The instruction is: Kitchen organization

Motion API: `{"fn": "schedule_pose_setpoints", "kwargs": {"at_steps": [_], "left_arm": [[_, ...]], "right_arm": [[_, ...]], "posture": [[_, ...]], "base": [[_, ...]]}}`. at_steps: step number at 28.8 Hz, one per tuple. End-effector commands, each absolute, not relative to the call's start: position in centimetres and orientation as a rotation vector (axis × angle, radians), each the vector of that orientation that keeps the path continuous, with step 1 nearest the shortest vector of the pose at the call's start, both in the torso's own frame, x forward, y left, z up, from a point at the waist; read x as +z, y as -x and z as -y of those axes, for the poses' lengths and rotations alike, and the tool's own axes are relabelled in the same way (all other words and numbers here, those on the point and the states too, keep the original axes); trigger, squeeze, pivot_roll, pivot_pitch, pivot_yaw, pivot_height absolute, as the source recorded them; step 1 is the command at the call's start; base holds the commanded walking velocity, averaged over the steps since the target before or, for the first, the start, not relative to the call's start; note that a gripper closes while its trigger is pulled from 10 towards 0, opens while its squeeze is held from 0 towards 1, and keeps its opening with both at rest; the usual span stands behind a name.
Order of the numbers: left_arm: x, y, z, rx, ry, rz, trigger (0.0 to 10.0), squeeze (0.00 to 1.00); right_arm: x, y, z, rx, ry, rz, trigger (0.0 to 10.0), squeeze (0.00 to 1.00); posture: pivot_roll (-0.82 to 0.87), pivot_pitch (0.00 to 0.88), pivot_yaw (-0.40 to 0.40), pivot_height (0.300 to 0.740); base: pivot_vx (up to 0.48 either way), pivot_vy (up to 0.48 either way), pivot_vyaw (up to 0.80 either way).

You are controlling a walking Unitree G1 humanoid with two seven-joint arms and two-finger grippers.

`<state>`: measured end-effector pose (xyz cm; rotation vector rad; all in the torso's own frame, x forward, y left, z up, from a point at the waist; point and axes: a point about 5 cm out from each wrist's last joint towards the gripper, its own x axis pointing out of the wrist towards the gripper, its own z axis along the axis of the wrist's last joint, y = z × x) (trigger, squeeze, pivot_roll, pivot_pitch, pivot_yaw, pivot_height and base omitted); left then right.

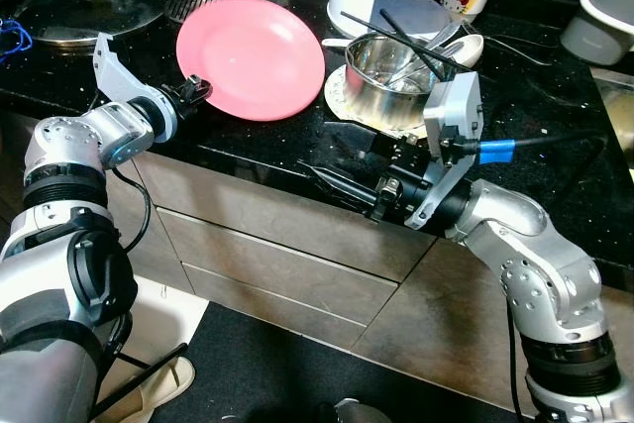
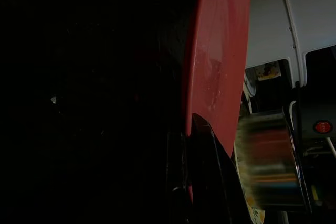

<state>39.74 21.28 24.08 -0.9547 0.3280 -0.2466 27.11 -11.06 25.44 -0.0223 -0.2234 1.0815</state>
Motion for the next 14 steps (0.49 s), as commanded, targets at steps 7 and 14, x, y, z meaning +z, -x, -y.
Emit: {"fn": "schedule_pose_setpoints", "kwargs": {"at_steps": [7, 14], "left_arm": [[20.8, -39.1, -21.1, -0.195, 0.992, -0.442, 0.0, 0.0], [22.3, -38.5, -19.7, -0.262, 1.076, -0.344, 0.0, 0.0]], "right_arm": [[25.6, -26.9, 11.3, 1.08, 0.032, 0.223, 10.0, 0.0], [25.7, -26.9, 11.3, 1.078, 0.04, 0.228, 10.0, 0.0]], "posture": [[-0.04, 0.113, -0.056, 0.74], [-0.04, 0.112, -0.057, 0.74]], "base": [[0.0, 0.0, 0.0], [0.0, 0.0, 0.0]]}}
